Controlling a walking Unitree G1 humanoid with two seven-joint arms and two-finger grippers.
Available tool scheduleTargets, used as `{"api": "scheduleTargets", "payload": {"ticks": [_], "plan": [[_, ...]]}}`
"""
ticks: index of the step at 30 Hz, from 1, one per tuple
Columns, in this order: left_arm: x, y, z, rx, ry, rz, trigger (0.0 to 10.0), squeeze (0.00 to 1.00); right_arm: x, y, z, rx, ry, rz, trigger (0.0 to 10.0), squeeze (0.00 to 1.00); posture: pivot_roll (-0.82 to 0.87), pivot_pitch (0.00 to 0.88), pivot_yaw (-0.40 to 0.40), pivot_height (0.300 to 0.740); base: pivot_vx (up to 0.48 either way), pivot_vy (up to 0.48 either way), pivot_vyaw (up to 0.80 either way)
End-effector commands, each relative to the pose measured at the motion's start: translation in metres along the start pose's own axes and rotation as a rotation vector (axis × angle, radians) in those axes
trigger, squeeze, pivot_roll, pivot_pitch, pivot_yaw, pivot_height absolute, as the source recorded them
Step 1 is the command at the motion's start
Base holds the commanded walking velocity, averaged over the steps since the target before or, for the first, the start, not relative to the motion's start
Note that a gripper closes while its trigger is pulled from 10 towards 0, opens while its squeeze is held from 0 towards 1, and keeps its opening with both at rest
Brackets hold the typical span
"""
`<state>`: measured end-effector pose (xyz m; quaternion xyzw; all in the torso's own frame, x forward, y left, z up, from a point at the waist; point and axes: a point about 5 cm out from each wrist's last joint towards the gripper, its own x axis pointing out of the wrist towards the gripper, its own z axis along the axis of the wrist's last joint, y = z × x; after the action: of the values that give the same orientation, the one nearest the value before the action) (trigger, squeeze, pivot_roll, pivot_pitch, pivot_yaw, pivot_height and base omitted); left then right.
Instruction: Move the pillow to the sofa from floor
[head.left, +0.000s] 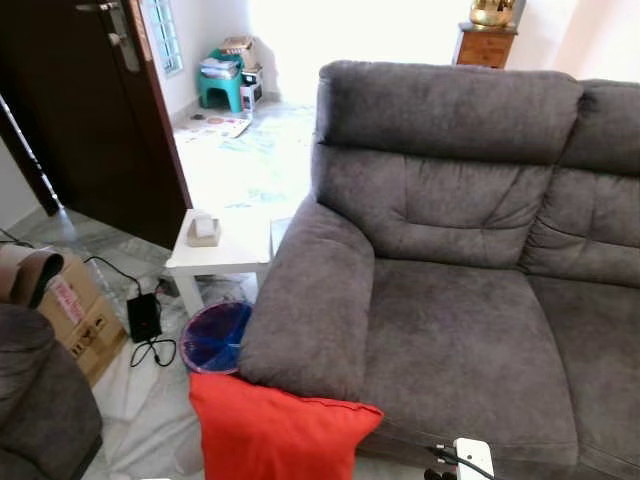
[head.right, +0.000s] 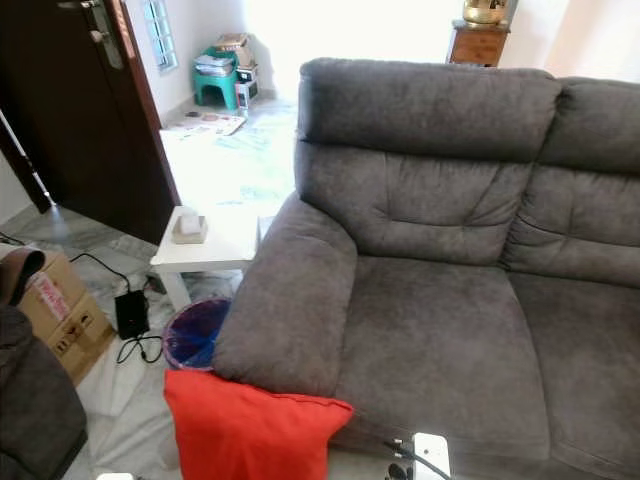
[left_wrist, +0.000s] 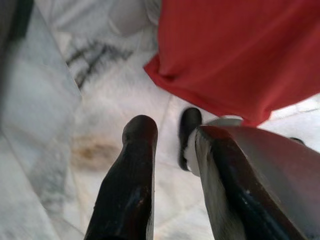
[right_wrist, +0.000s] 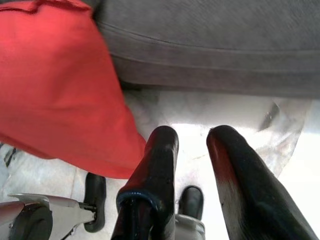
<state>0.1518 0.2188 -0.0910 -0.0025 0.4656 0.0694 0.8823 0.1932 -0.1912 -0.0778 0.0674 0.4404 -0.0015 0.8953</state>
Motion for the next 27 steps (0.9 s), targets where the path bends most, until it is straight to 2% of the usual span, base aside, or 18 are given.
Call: {"api": "scheduleTargets", "payload": {"ticks": [1,6,15,19,21,24,25,27], "plan": [[-0.003,0.008,-0.01,0.003,0.036,0.023,10.0,0.0,0.002,0.009,0.006,0.005,-0.024,0.021,10.0,0.0,0.09,0.0,-0.008,0.74,0.0,0.0,0.8],[-0.003,0.009,-0.011,-0.018,0.036,0.025,10.0,0.0,0.002,0.008,0.006,0.005,-0.031,0.015,10.0,0.0,0.09,0.0,-0.006,0.74,0.0,0.0,0.8],[-0.003,0.01,-0.01,-0.008,0.031,0.024,10.0,0.0,0.002,0.007,0.008,0.006,-0.05,0.016,10.0,0.0,0.09,0.0,0.002,0.74,0.0,0.0,0.8],[-0.003,0.01,-0.009,0.009,0.029,0.018,10.0,0.0,0.003,0.005,0.017,0.025,-0.085,-0.001,10.0,0.0,0.08,0.0,0.009,0.74,0.0,0.0,0.8],[-0.003,0.01,-0.009,-0.002,0.021,0.022,10.0,0.0,0.003,0.005,0.021,0.064,-0.103,-0.002,10.0,0.0,0.08,0.0,0.009,0.74,0.0,0.0,0.0],[-0.003,0.01,-0.009,-0.074,0.001,0.029,10.0,0.0,0.004,0.004,0.03,0.077,-0.137,-0.004,10.0,0.0,0.08,0.0,0.01,0.74,0.0,0.0,0.0],[-0.004,0.01,-0.007,-0.101,-0.027,0.03,10.0,0.0,0.004,0.004,0.038,0.083,-0.166,-0.004,10.0,0.0,0.08,0.0,0.01,0.74,0.0,0.0,0.0],[-0.004,0.01,-0.001,-0.077,-0.087,0.032,10.0,0.0,0.004,0.006,0.056,0.091,-0.237,0.011,10.0,0.0,0.08,0.0,0.007,0.74,0.0,0.0,0.0]]}}
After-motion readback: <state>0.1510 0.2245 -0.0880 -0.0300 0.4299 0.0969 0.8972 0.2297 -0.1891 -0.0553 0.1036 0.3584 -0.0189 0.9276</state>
